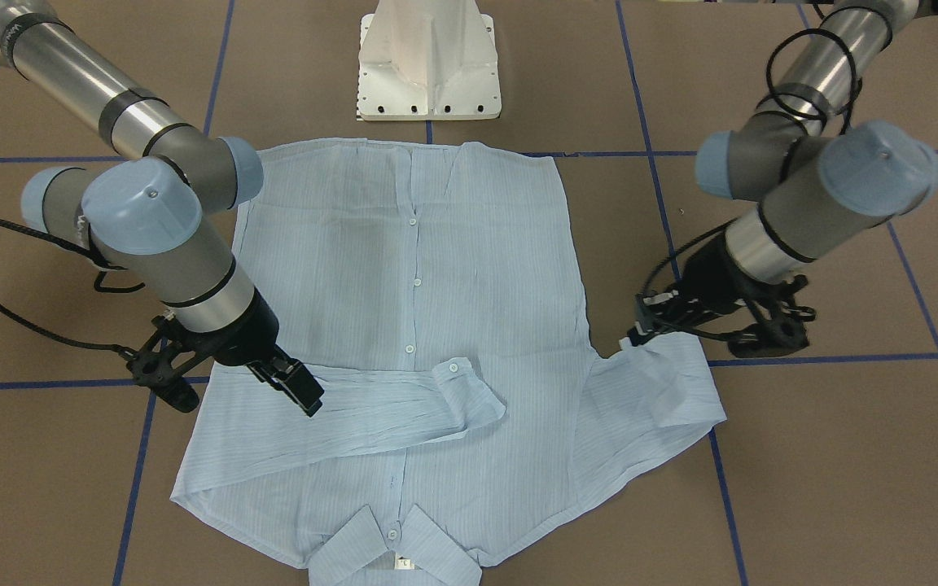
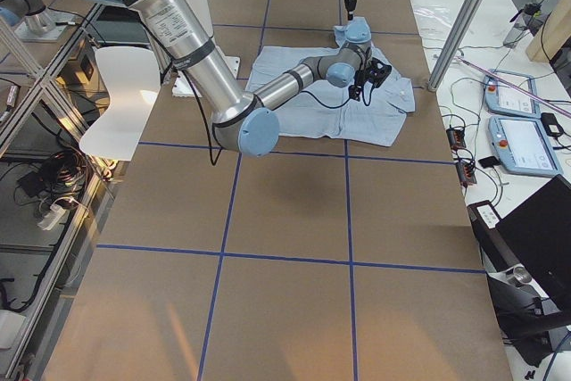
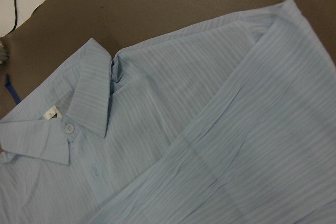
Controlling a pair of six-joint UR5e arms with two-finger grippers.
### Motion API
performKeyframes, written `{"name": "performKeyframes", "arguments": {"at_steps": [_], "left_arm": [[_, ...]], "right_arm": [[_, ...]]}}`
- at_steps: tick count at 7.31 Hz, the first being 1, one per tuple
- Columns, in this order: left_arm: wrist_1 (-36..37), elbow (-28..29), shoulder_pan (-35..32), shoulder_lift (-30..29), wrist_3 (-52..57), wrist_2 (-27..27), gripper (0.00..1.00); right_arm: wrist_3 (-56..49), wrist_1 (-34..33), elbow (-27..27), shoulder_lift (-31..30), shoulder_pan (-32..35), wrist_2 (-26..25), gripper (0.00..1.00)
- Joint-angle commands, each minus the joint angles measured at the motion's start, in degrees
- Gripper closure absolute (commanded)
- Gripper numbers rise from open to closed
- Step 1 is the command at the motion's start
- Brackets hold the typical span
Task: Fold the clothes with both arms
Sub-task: 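Carry the cuff to the collar with the left gripper while the right nears the shoulder, then release the sleeve with the left gripper while the right moves to the hem corner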
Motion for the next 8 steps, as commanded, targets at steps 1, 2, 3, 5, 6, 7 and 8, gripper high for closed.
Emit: {"name": "performKeyframes", "arguments": {"at_steps": [1,2,3,5,6,7,8], "left_arm": [[-0.12,1.29,6.83,-10.32,-12.6,6.71,1.0],[-0.04,2.69,8.68,-14.28,-16.22,9.43,1.0],[-0.12,5.05,10.53,-17.1,-18.08,11.72,1.0],[-0.12,10.05,13.0,-22.03,-20.21,15.69,1.0],[-0.21,10.69,14.31,-22.48,-20.56,17.79,0.77],[-0.3,11.05,15.54,-22.92,-20.56,19.03,0.44],[-0.3,13.83,16.25,-25.54,-21.35,20.0,0.43]], "right_arm": [[-9.21,-0.09,-0.13,-4.36,2.37,0.0,0.0],[-9.43,0.0,0.05,-4.72,2.55,0.0,0.0],[-9.43,0.08,-0.13,-4.81,2.55,0.0,0.0],[-9.43,0.08,-0.13,-5.16,2.46,-0.09,0.0],[-9.43,0.08,-0.13,-5.25,2.46,-0.09,0.0],[-9.43,0.17,0.05,-5.34,2.37,-0.26,0.0],[-9.43,0.26,0.05,-5.86,2.46,-0.01,0.0]]}}
